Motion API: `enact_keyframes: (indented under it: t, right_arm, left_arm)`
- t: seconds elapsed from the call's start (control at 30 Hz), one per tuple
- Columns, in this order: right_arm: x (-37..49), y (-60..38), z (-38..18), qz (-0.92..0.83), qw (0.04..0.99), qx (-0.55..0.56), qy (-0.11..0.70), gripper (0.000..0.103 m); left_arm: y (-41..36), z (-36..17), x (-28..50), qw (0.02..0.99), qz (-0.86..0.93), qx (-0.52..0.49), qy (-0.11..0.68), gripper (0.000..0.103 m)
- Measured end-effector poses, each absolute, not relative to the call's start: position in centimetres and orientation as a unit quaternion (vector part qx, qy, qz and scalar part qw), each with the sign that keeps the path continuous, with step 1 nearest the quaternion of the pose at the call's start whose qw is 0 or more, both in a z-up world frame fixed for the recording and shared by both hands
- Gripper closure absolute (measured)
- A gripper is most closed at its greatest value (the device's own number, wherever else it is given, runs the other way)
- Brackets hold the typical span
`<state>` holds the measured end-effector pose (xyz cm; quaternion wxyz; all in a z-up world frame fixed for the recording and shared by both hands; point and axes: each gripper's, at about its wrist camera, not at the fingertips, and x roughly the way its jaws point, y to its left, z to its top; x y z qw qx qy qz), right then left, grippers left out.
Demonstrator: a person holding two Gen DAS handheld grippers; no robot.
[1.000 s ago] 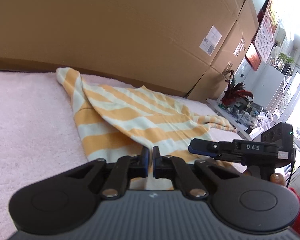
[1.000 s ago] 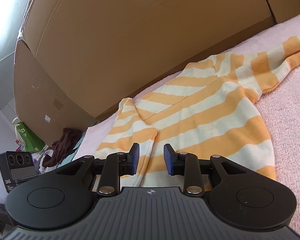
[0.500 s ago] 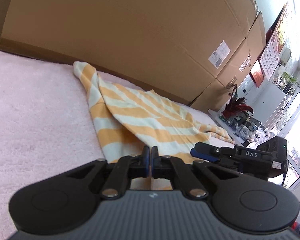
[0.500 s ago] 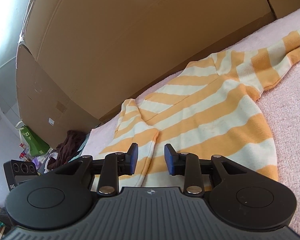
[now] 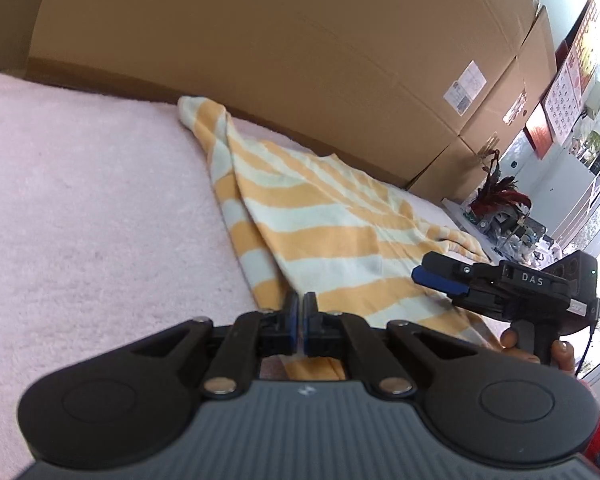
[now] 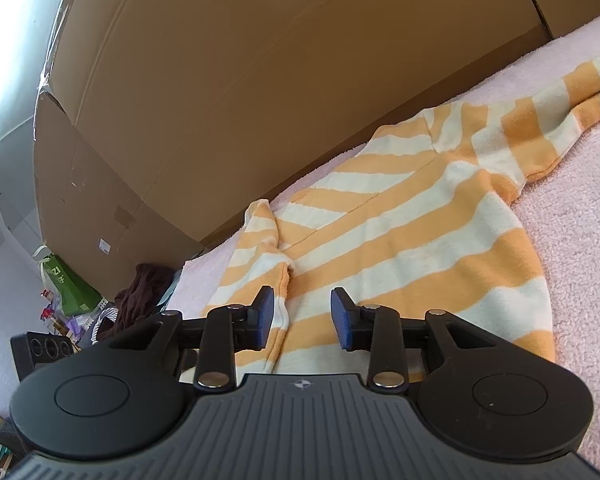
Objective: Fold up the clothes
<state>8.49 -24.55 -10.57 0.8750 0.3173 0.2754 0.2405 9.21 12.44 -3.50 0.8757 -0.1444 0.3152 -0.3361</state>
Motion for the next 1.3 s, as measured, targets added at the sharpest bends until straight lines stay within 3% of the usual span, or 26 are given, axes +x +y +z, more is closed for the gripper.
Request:
enact_keyframes:
  t: [0.07,0.1,0.17,0.23,0.3,0.43,0.53,0.6,0.67,0.77,0.97,1.07,1.3]
  right_arm:
    - [8.5,-24.6,-10.6,0.242,0.875,0.318,0.275,0.065]
    - [8.4,-24.6,-10.6,0.242,0.874,0.319,0.274,0.064]
    - [8.4,-24.6,-10.5,0.246,0.874,0.319,0.271,0.064]
    - [8.1,-24.6,-10.3,0.255,0.872,0.318,0.271,0.063]
    - [7.7,-24.2,-10.0,0.263,0.871,0.305,0.282,0.063]
    - [4.3,-22.5,-9.0,0.297,0.876,0.237,0.299,0.063]
    - [0.6,-20.9,-8.8,0.337,0.873,0.170,0.309,0.063]
    - [-1.8,-20.0,-8.8,0.361,0.867,0.134,0.316,0.063]
    - [-3.5,-19.8,-8.9,0.382,0.858,0.125,0.321,0.063]
    - [-5.2,-19.4,-9.0,0.401,0.846,0.118,0.330,0.062]
    - [-6.3,-18.4,-9.6,0.396,0.858,0.113,0.308,0.064]
    - [-5.7,-18.0,-10.2,0.375,0.868,0.120,0.302,0.096]
    - [-5.7,-19.7,-10.1,0.402,0.847,0.180,0.298,0.098]
  left_arm:
    - [12.5,-3.6,9.0,0.871,-0.342,-0.151,0.318,0.101]
    - [12.5,-3.7,8.8,0.869,-0.345,-0.155,0.320,0.094]
    - [12.6,-3.8,8.6,0.864,-0.351,-0.162,0.322,0.050]
    - [12.6,-3.9,8.4,0.859,-0.357,-0.169,0.325,0.042]
    - [12.7,-4.0,8.1,0.855,-0.362,-0.175,0.328,0.042]
    - [12.5,-4.2,7.8,0.850,-0.368,-0.179,0.331,0.043]
    - [12.1,-4.4,7.7,0.852,-0.368,-0.174,0.330,0.050]
    - [11.8,-4.3,7.7,0.853,-0.367,-0.166,0.331,0.062]
    - [11.5,-4.3,7.7,0.852,-0.366,-0.157,0.339,0.089]
    - [11.6,-4.3,7.6,0.850,-0.366,-0.155,0.346,0.102]
    - [12.1,-3.3,6.9,0.859,-0.364,-0.151,0.326,0.103]
    - [12.3,-2.7,6.6,0.863,-0.365,-0.148,0.316,0.103]
    - [13.5,-1.7,6.0,0.863,-0.372,-0.163,0.301,0.103]
